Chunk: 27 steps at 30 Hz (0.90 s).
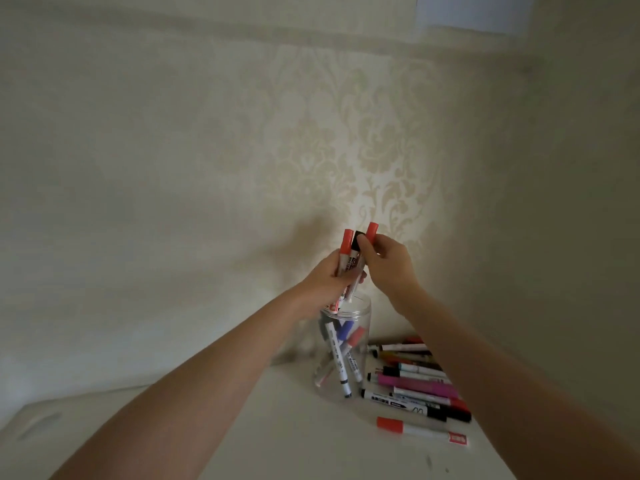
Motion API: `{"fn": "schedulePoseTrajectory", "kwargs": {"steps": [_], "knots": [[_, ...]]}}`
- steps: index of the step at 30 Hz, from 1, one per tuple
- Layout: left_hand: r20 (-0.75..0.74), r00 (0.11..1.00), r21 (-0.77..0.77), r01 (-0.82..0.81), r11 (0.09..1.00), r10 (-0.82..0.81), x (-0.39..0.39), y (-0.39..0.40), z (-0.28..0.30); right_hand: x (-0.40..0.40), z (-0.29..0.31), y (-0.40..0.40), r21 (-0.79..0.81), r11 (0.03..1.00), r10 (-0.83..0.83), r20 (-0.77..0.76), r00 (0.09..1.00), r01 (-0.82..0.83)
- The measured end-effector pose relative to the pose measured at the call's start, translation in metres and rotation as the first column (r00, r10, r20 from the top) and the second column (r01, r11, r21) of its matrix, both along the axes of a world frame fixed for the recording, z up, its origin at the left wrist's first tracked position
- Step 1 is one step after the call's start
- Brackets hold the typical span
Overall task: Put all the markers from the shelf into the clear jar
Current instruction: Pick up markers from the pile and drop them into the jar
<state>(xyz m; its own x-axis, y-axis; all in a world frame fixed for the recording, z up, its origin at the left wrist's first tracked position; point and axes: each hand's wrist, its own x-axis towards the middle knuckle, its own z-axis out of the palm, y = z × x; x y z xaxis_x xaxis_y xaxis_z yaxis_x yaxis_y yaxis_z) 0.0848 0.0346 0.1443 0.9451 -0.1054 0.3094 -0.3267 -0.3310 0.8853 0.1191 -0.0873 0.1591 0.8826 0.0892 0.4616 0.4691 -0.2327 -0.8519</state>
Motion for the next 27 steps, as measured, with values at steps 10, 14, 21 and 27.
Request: {"fn": "schedulePoseTrajectory", "kwargs": {"steps": [10, 14, 21, 27], "knots": [[-0.074, 0.986, 0.349, -0.114, 0.930, 0.149, 0.003, 0.018, -0.002, -0.003, -0.012, -0.005, -0.072, 0.997, -0.037, 0.011, 0.999, 0.038], [-0.082, 0.983, 0.281, -0.135, 0.950, 0.163, -0.006, 0.027, -0.020, -0.003, -0.038, -0.004, -0.244, 0.970, 0.011, -0.058, 0.998, -0.025], [0.398, 0.815, 0.284, -0.546, 0.788, 0.421, -0.037, 0.022, -0.024, -0.018, -0.053, -0.064, -0.310, 0.949, -0.073, -0.007, 0.997, 0.067], [0.018, 0.996, 0.661, 0.057, 0.748, -0.092, -0.071, -0.046, -0.124, -0.075, -0.161, -0.150, -0.797, 0.557, 0.035, -0.258, 0.966, -0.233]]}}
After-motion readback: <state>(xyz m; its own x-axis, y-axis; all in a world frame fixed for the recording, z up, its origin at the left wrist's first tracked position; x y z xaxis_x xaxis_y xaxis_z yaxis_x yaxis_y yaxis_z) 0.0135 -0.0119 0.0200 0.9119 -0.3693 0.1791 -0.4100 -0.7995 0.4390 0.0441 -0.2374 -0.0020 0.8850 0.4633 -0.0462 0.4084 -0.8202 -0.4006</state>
